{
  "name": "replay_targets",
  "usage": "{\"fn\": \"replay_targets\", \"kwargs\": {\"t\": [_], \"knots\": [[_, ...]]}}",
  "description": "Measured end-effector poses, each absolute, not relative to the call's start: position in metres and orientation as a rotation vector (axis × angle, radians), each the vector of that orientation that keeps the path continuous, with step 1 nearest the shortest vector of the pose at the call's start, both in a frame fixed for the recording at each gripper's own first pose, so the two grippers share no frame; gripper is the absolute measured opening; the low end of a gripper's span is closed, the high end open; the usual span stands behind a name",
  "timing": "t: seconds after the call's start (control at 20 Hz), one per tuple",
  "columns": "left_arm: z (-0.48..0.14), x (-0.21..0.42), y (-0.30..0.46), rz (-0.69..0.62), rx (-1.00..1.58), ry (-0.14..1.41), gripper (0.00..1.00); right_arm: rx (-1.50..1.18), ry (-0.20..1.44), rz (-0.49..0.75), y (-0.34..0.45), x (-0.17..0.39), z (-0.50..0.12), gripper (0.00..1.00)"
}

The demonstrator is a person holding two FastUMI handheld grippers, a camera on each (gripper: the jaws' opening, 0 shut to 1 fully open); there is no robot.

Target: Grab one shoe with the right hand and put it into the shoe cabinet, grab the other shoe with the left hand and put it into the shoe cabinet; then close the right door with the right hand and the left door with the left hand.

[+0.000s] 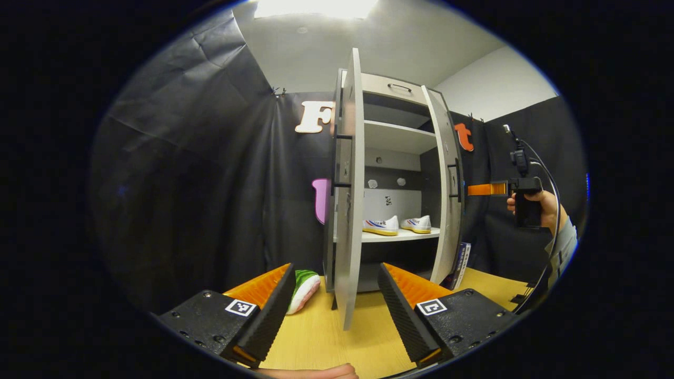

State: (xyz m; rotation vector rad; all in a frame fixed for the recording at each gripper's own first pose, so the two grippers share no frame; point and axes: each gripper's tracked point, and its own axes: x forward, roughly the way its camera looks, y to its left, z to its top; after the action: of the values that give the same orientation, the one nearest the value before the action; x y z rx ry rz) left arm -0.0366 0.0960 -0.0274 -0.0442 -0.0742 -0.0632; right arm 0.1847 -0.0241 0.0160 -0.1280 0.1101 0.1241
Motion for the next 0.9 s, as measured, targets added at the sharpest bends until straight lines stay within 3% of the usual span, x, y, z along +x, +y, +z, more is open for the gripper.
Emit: {"fn": "replay_targets", "kwargs": {"t": [0.4, 0.55, 0.9], "knots": [[-0.018, -0.02, 0.142, 0.046, -0.062, -0.067, 0.94, -0.077, 0.137, 0.165, 0.0, 0.133, -0.015, 0.98], [-0.011, -0.006, 0.152, 0.019, -0.098, -0.047, 0.94, -0.078, 0.093, 0.182, 0.007, 0.107, -0.024, 0.98], [0.014, 0.051, 0.193, 0.085, -0.065, -0.015, 0.96, -0.028, 0.109, 0.197, 0.03, 0.055, -0.066, 0.97]]}}
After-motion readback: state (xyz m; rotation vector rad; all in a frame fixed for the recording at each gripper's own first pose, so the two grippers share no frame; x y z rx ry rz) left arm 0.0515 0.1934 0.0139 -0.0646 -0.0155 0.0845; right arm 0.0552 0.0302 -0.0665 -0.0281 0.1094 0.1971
